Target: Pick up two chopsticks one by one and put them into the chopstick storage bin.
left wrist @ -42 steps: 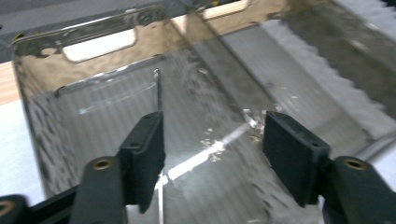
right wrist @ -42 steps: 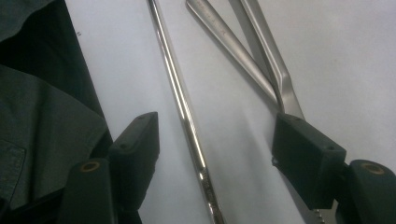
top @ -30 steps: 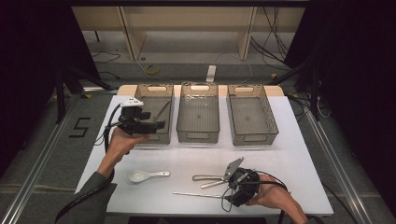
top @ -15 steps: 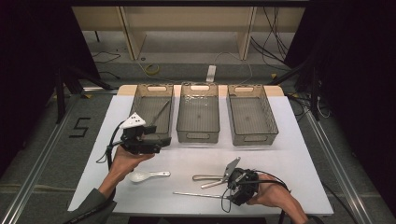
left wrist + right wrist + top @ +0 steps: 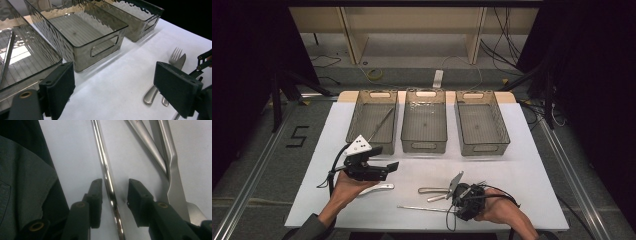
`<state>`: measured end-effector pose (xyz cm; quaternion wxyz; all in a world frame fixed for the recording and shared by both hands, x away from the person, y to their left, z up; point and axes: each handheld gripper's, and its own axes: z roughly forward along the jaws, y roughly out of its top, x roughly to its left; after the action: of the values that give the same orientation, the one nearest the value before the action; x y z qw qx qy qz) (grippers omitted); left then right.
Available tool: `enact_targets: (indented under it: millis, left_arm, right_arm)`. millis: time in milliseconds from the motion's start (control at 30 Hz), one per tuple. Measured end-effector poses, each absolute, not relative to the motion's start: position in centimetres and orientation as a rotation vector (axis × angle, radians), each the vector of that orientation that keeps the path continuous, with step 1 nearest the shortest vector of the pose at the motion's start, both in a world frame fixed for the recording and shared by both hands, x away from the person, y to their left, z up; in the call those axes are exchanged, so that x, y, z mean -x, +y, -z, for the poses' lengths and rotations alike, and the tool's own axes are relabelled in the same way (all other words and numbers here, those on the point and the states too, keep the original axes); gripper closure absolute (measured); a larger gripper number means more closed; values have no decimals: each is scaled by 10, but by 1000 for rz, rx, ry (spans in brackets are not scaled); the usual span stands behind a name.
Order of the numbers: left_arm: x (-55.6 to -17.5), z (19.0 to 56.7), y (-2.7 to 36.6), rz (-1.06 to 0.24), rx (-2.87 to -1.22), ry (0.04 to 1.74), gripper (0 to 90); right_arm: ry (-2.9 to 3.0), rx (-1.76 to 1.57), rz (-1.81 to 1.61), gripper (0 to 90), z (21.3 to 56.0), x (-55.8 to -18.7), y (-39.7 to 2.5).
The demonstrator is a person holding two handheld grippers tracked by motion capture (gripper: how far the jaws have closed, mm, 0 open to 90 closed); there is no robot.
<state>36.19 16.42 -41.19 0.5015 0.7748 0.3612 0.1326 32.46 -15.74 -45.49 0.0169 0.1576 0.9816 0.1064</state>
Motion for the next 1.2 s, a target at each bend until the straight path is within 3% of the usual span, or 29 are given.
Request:
enact_targets:
  millis: [733,1200]
  left_arm:
    - [-355,415,156,-325,-1917,832,170]
    - [-352,418,143,-296,-1984,787,181]
  right_arm:
    - [3065,-401,-250,846,456,-318,-148]
    - [3038,-301,-244,856,454,-315,-146]
